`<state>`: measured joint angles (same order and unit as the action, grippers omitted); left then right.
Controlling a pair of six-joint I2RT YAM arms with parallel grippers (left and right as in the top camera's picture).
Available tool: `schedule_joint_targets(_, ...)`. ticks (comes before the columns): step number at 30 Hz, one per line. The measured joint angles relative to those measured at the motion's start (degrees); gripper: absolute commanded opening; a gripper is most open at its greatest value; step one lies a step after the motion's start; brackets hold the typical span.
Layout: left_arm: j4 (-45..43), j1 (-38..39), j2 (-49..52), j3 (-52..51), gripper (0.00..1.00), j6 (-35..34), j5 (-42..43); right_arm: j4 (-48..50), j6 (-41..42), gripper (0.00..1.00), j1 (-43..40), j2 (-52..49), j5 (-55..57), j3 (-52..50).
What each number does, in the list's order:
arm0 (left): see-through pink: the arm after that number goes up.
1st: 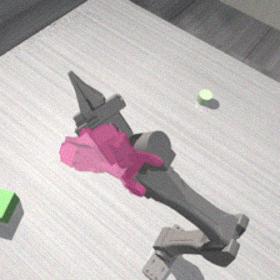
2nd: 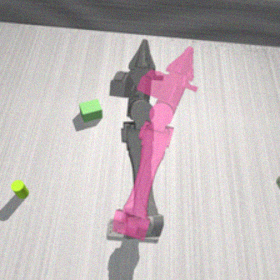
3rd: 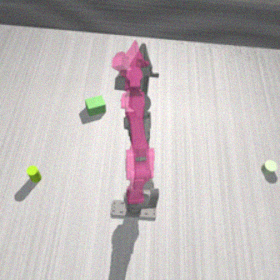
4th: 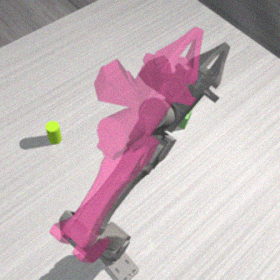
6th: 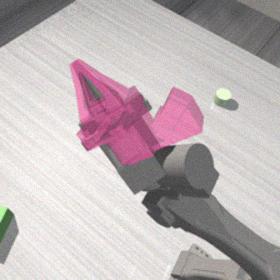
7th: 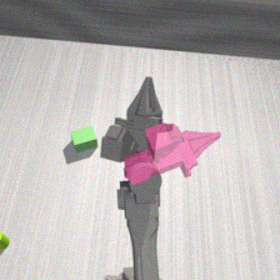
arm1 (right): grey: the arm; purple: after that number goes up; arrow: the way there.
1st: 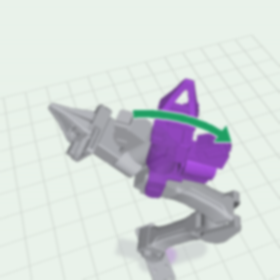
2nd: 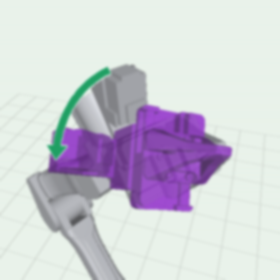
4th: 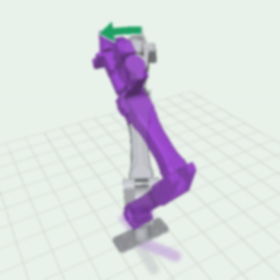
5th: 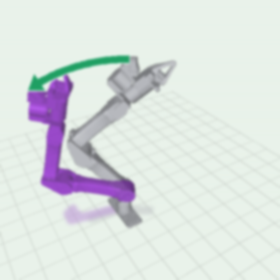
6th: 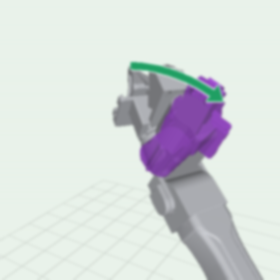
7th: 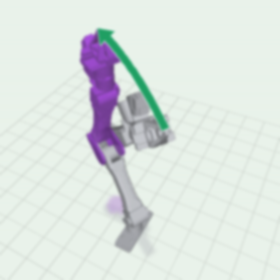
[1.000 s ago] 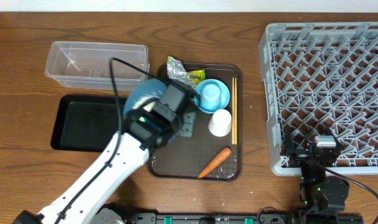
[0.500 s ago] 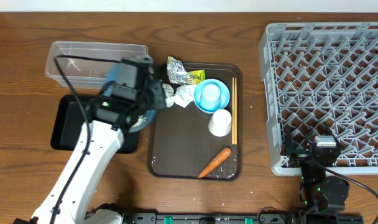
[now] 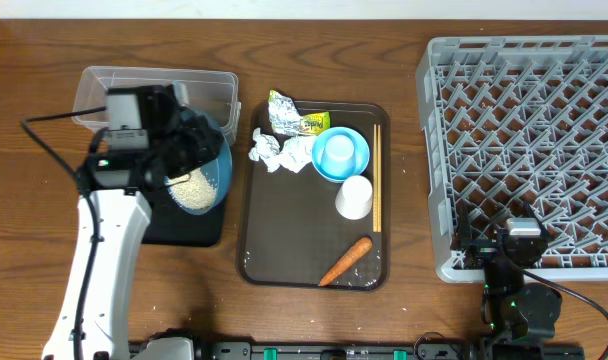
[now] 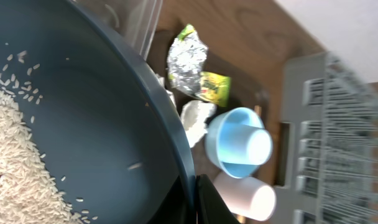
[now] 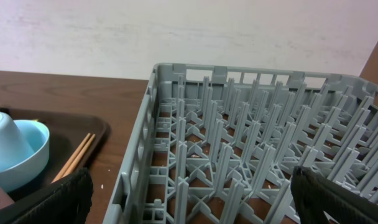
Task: Sort waste into correct bins and load items into the dishwasher rack
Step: 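Lift the blue plate with the left gripper over the black tray, then tilt the blue plate with the left gripper, pouring rice onto black tray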
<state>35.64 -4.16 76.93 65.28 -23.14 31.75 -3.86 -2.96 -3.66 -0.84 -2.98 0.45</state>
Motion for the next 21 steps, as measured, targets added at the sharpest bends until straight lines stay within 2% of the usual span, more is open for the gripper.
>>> schedule_joint_targets(9,0.33,-8.52,0.0,0.0,0.06,-0.5,15.56,0.0,0.0,0.99,0.0,0.0,0.0,0.0)
schedule_joint_targets(21,0.37,-20.74,0.0,-1.07,0.06,-0.44,28.59,0.0,0.0,0.99,0.0,0.0,0.0,0.0)
